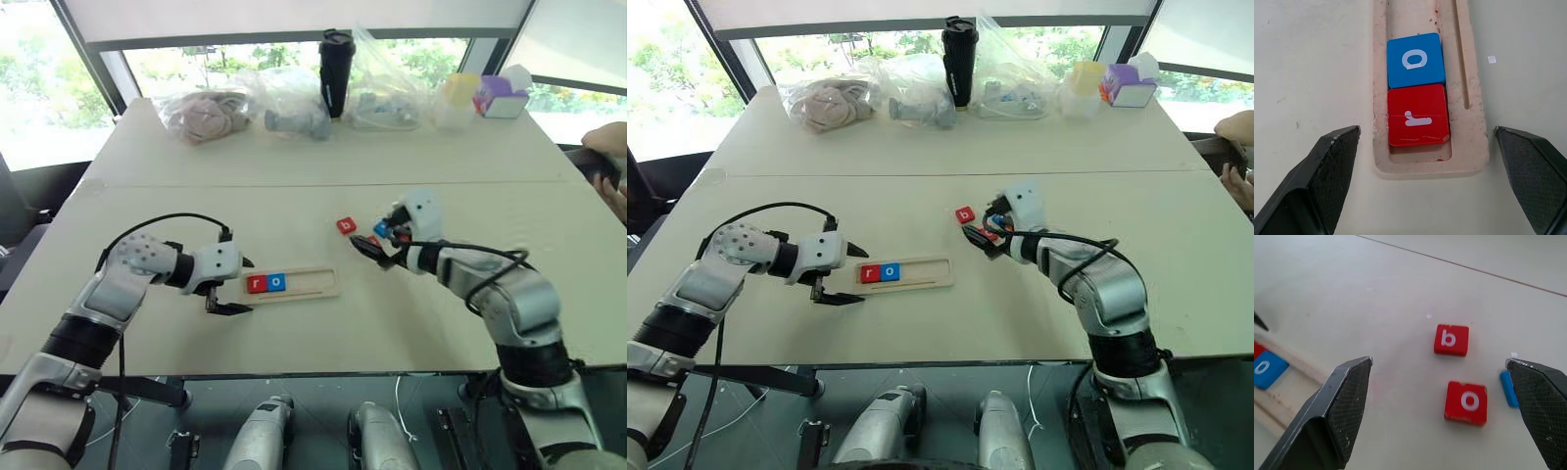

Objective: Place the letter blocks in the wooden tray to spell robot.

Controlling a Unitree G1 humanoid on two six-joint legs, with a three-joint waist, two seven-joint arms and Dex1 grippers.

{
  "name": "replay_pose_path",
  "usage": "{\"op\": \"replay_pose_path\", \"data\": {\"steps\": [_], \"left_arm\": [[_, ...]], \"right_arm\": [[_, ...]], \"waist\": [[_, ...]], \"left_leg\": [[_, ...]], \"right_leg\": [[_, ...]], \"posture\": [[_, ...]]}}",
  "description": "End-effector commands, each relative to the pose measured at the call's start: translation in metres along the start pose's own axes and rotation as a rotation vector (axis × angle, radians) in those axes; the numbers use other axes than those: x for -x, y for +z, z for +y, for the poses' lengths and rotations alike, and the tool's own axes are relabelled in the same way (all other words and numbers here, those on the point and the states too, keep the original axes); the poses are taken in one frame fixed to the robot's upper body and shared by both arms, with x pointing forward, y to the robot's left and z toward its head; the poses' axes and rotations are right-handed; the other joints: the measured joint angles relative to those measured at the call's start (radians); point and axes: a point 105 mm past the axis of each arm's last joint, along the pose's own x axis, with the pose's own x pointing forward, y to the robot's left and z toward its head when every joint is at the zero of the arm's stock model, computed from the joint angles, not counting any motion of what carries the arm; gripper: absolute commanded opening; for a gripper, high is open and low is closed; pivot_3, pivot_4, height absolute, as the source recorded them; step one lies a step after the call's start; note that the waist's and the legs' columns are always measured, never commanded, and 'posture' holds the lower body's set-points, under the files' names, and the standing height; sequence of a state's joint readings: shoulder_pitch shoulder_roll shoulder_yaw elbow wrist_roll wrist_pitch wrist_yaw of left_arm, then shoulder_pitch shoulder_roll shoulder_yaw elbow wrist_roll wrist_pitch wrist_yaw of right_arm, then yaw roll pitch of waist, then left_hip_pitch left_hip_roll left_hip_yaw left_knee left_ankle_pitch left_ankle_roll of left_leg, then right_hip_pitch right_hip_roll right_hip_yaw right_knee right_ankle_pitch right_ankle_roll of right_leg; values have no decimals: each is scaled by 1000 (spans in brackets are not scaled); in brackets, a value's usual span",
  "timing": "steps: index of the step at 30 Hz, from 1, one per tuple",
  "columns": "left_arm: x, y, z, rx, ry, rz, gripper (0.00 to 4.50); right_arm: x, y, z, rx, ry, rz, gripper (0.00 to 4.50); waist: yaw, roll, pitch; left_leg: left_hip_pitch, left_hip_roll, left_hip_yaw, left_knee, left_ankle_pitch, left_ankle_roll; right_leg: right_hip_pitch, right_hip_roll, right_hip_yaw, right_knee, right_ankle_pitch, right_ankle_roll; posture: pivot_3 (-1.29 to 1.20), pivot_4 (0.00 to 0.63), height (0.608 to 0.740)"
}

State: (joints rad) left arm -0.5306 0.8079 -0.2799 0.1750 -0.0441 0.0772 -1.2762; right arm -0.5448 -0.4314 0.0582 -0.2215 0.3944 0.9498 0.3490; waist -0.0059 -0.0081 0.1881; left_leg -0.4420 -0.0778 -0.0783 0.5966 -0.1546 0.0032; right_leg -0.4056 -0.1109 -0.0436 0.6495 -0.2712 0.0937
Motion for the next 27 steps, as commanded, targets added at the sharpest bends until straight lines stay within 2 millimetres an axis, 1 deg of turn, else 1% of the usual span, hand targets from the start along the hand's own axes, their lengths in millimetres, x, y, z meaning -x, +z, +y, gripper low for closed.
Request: {"op": "replay_pose_path", "data": {"steps": [1,3,6,9,12,16,19,24,25,27], "left_arm": [[5,-15,0,24,30,74,4489],[15,-16,2,62,58,69,4489],[35,-10,3,129,92,26,4489],[54,3,-2,195,111,-36,4489],[68,12,-8,245,143,-74,4489],[88,24,-10,314,243,-142,4489],[99,32,-9,364,314,-197,4500],[100,31,-13,390,337,-187,4500],[100,32,-12,389,340,-190,4500],[98,35,-10,383,340,-201,4500]], "right_arm": [[-29,9,-9,25,-62,0,4500],[-47,10,-11,36,-85,22,4500],[-64,11,-12,39,-89,38,4500],[-74,11,-9,45,-66,56,4500],[-80,9,-8,49,-57,75,4500],[-88,3,-8,26,-62,104,4500],[-93,0,-2,11,-48,115,3649],[-94,-7,0,19,-51,148,1234],[-94,-5,0,37,-54,147,1192],[-91,7,-1,97,-67,117,1196]], "waist": [[-6,0,0],[-14,0,0],[-18,0,1],[-20,0,1],[-18,1,1],[-20,1,1],[-16,1,1],[-17,1,1],[-17,1,1],[-16,1,1]], "left_leg": [[0,0,0,0,0,0],[1,0,1,0,1,0],[2,4,1,0,1,-2],[1,5,1,-1,2,-2],[0,6,1,-3,2,-2],[0,6,1,-2,2,-3],[1,6,1,-2,2,-4],[1,6,1,-2,2,-4],[1,6,1,-2,2,-4],[1,6,1,-2,2,-5]], "right_leg": [[0,1,0,0,0,0],[0,2,1,1,0,0],[-1,7,2,2,2,-1],[-4,9,4,5,3,-1],[-5,9,4,6,3,-1],[-5,9,5,6,3,-1],[-5,9,5,6,3,-2],[-5,9,6,6,3,-2],[-5,9,6,6,3,-2],[-5,10,6,6,3,-3]], "posture": [[0,150,740],[0,150,740],[0,150,740],[0,150,740],[0,150,740],[0,150,740],[0,150,740],[0,150,740],[0,150,740],[0,150,740]]}}
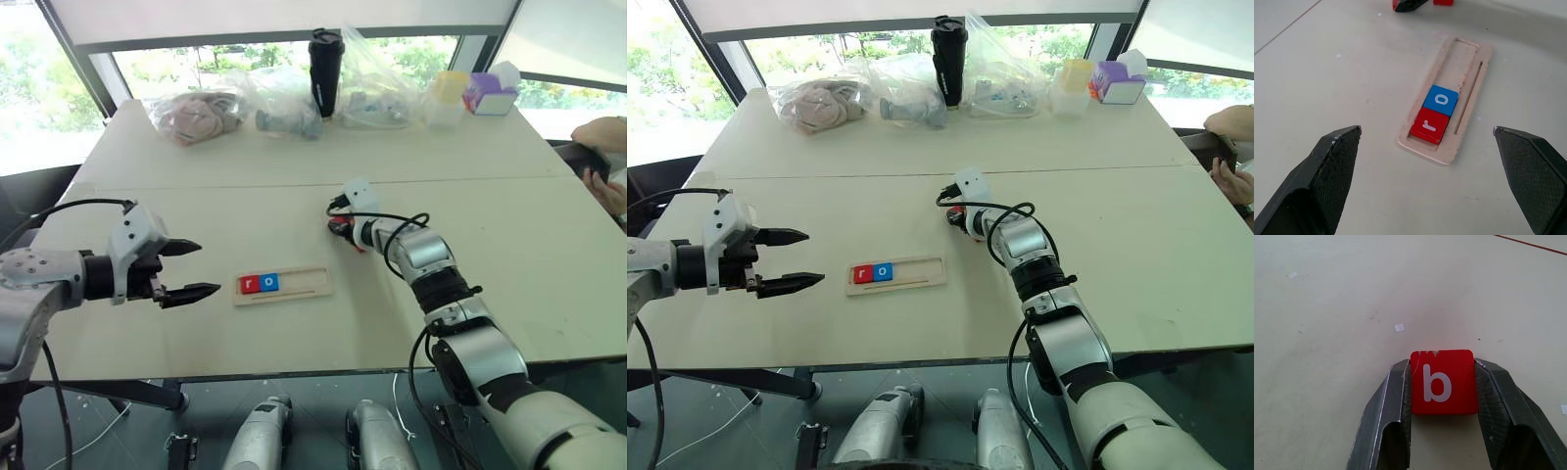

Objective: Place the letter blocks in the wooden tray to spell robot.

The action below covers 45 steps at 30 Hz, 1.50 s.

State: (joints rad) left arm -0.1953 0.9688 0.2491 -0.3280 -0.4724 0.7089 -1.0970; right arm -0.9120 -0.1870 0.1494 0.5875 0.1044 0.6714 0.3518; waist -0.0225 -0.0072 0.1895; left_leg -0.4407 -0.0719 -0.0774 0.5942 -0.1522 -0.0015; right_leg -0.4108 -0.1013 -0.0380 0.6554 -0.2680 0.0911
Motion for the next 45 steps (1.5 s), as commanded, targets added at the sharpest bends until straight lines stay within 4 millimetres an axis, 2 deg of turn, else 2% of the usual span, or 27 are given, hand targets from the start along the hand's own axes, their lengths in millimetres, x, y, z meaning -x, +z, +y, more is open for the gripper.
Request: {"op": "replay_pose_path", "data": {"steps": [1,3,4,6,10,14,17,24,29,30,31,34,36,38,40,42,45], "left_arm": [[-1,17,-1,-50,6,-50,4500],[-7,24,-4,-56,-8,-82,4500],[-12,28,-2,-81,11,-97,4500],[-20,32,-1,-122,34,-104,4500],[-34,38,-17,-111,-45,-143,4500],[-37,38,-19,-108,-90,-143,4500],[-37,43,-23,-112,-129,-145,4500],[-41,43,-24,-118,-156,-136,4500],[-44,40,-25,-118,-162,-133,4500],[-44,39,-25,-116,-163,-131,4500],[-45,39,-25,-116,-164,-129,4500],[-44,36,-24,-112,-170,-121,4500],[-45,36,-24,-108,-174,-123,4500],[-45,37,-25,-99,-187,-135,4500],[-46,34,-27,-111,-214,-116,4500],[-45,32,-29,-129,-238,-99,4500],[-45,34,-34,-149,-268,-93,4500]], "right_arm": [[11,29,-2,109,-34,-80,1196],[26,43,-12,110,-74,-126,1196],[39,47,-20,88,-99,-144,1196],[64,47,-30,49,-128,-151,1196],[104,15,-24,-178,-90,-103,1196],[134,-25,-13,-319,-219,-3,1196],[138,-38,0,-371,-265,3,1196],[133,-62,15,-443,-300,73,1196],[132,-68,19,-463,-294,91,3619],[132,-68,19,-452,-291,92,4191],[134,-66,18,-430,-274,87,4419],[153,-22,-16,-97,-186,-87,4419],[162,-11,-20,47,-66,-157,4419],[171,-20,-12,136,131,-177,4419],[175,-38,-9,171,275,-156,4419],[171,-57,-11,255,336,-98,4419],[162,-73,-15,330,381,-45,4419]], "waist": [[2,0,0],[9,1,0],[11,0,0],[16,0,0],[16,-1,-1],[4,1,0],[6,1,0],[9,1,0],[8,1,0],[8,1,0],[8,1,0],[14,6,3],[12,4,3],[11,2,1],[11,-1,1],[8,0,1],[5,0,2]], "left_leg": [[0,0,0,0,0,0],[-1,0,0,0,0,0],[-1,0,0,0,0,-1],[-2,-1,0,0,0,-1],[-2,-1,0,-1,0,0],[-2,0,2,-2,0,0],[-2,3,-1,-2,0,0],[-2,2,0,-1,0,-1],[-2,2,0,-1,0,-1],[-2,2,0,-1,0,-1],[-2,2,0,-2,0,-1],[-2,1,0,0,0,-1],[-2,-1,1,2,-1,-2],[-2,0,1,1,-2,-1],[-1,1,1,-1,-2,2],[-1,2,1,-1,-3,2],[-1,1,3,0,-3,3]], "right_leg": [[0,0,0,0,0,0],[-1,0,0,0,0,0],[-1,0,0,0,0,0],[-1,-1,0,-1,0,0],[0,-1,0,-2,0,0],[-4,0,5,-2,2,-3],[-5,3,5,0,2,-3],[-4,3,6,-3,1,-8],[-4,3,6,-4,1,-8],[-4,3,6,-4,1,-8],[-4,3,6,-4,1,-8],[-4,3,6,-6,1,-8],[-1,1,5,-11,1,-8],[2,0,5,-12,1,-7],[3,1,4,-13,0,-4],[3,1,4,-11,1,0],[2,0,5,-10,1,0]], "posture": [[0,150,740],[0,150,740],[0,150,740],[0,150,740],[0,150,740],[0,150,740],[0,150,740],[0,150,740],[0,150,740],[0,150,740],[0,150,740],[0,150,740],[0,150,740],[0,150,740],[0,150,740],[0,150,740],[0,150,740]]}}
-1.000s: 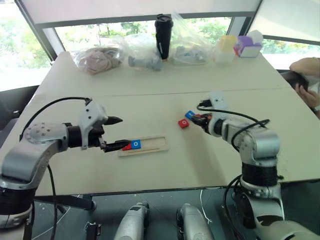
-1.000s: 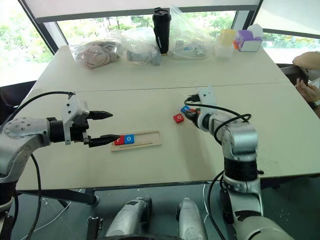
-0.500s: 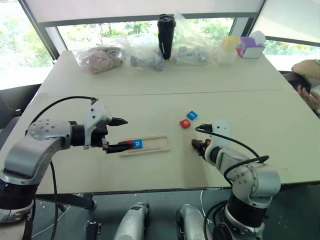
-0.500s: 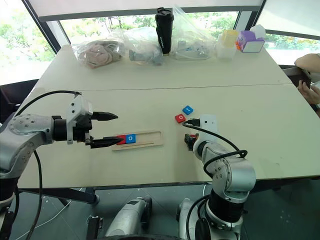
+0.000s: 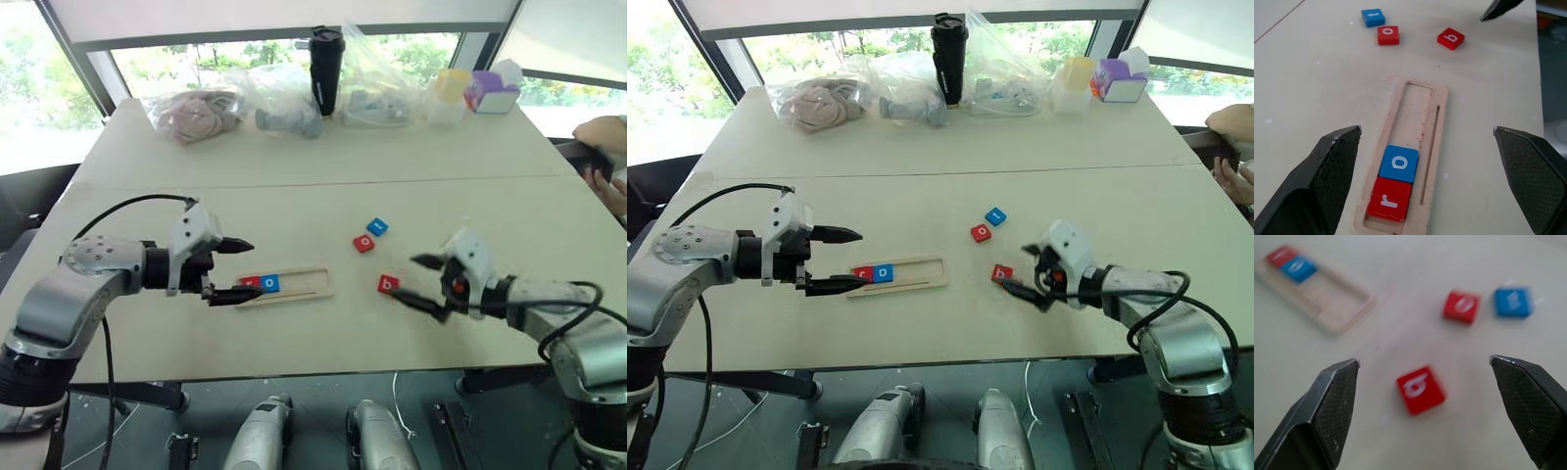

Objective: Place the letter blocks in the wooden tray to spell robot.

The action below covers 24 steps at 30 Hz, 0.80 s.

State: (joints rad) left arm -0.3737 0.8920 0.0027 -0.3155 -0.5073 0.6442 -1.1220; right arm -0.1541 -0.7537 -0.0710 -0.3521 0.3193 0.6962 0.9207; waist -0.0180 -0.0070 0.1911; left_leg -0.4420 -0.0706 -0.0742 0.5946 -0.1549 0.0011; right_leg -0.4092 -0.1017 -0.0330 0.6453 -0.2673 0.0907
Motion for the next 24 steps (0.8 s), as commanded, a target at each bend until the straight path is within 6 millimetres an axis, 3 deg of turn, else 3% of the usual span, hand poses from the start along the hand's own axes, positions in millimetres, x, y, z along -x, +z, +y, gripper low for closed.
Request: {"op": "replay_pose_path", "data": {"steps": [1,5,11,14,19,21,24], "left_arm": [[1,10,-4,-67,-27,4,4500],[1,11,1,-80,-13,8,4500],[4,2,-2,-54,-7,30,4500],[8,-3,-1,-40,14,39,4500],[12,-8,0,-21,43,43,4500],[15,-10,-1,-10,55,50,4500],[24,-18,-2,4,75,83,4500]], "right_arm": [[-9,-1,-5,121,59,-9,4419],[-22,-18,-16,216,97,42,4419],[-29,-18,-24,202,102,13,4419],[-29,-14,-25,178,106,-15,3675],[-27,-9,-23,162,122,-29,1175],[-28,-7,-23,152,124,-34,1155],[-31,16,-20,139,147,-90,1155]], "waist": [[1,0,0],[8,-1,0],[7,-1,0],[8,-1,0],[9,-1,0],[9,-1,0],[4,-1,0]], "left_leg": [[0,0,0,1,0,0],[0,0,-1,3,0,-1],[0,0,-1,3,0,0],[0,0,-1,2,0,0],[0,0,-1,3,0,-1],[0,0,-1,3,0,-1],[0,0,-1,3,0,-1]], "right_leg": [[0,0,0,0,0,-3],[1,0,0,0,0,-7],[1,0,0,-1,0,-6],[0,0,0,0,0,-6],[1,0,0,0,0,-6],[1,0,0,0,0,-6],[0,0,0,0,0,-6]], "posture": [[0,150,740],[0,150,740],[0,150,740],[0,150,740],[0,150,740],[0,150,740],[0,150,740]]}}
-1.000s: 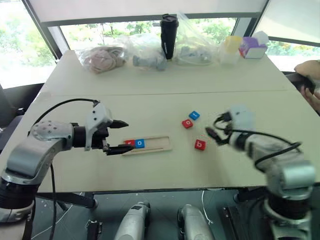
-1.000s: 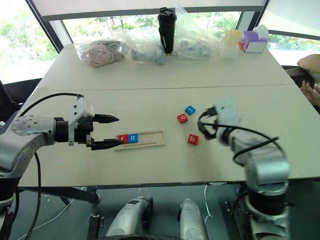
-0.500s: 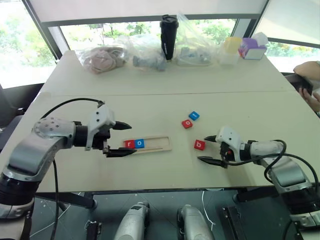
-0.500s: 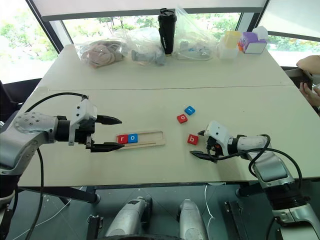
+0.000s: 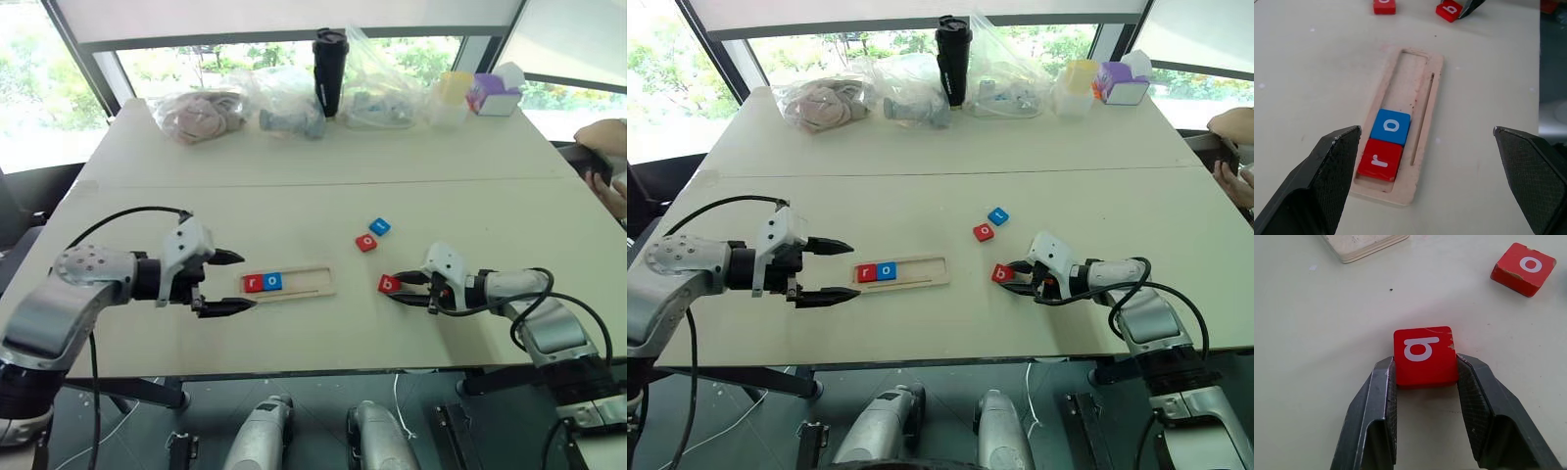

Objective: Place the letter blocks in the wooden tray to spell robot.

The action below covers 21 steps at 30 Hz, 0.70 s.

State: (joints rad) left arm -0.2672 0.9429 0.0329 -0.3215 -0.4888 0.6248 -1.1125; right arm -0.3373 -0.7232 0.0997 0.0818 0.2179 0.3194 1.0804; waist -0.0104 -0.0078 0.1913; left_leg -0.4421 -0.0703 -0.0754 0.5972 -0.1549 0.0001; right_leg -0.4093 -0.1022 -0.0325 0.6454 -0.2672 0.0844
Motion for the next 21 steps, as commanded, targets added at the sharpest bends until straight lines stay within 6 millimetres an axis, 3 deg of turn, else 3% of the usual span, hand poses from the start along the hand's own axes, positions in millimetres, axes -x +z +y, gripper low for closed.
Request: {"op": "replay_pose_path", "data": {"steps": [1,5,9,13,21], "left_arm": [[16,1,1,-35,47,28,4500],[23,-9,-1,-32,67,69,4500],[25,-8,-2,-35,82,63,4500],[26,-10,-4,-34,99,66,4500],[22,-10,-10,-11,127,42,4500]], "right_arm": [[-3,45,-2,51,26,-111,1155],[-24,82,13,106,145,-163,1155],[-55,102,31,170,283,-154,1155],[-83,105,37,247,338,-121,1155],[-110,107,37,279,388,-115,1155]], "waist": [[-7,0,0],[-6,1,1],[0,1,0],[-2,1,0],[-5,1,1]], "left_leg": [[0,0,0,0,0,0],[0,1,0,-2,0,0],[0,1,-1,-2,-1,-1],[-1,-1,0,-1,-1,-1],[0,-1,0,-2,0,-2]], "right_leg": [[-1,0,0,0,0,0],[-3,0,1,2,0,0],[-2,1,0,1,0,0],[-2,0,1,-1,0,0],[-3,3,1,2,2,3]], "posture": [[0,150,740],[0,150,740],[0,150,740],[0,150,740],[0,150,740]]}}
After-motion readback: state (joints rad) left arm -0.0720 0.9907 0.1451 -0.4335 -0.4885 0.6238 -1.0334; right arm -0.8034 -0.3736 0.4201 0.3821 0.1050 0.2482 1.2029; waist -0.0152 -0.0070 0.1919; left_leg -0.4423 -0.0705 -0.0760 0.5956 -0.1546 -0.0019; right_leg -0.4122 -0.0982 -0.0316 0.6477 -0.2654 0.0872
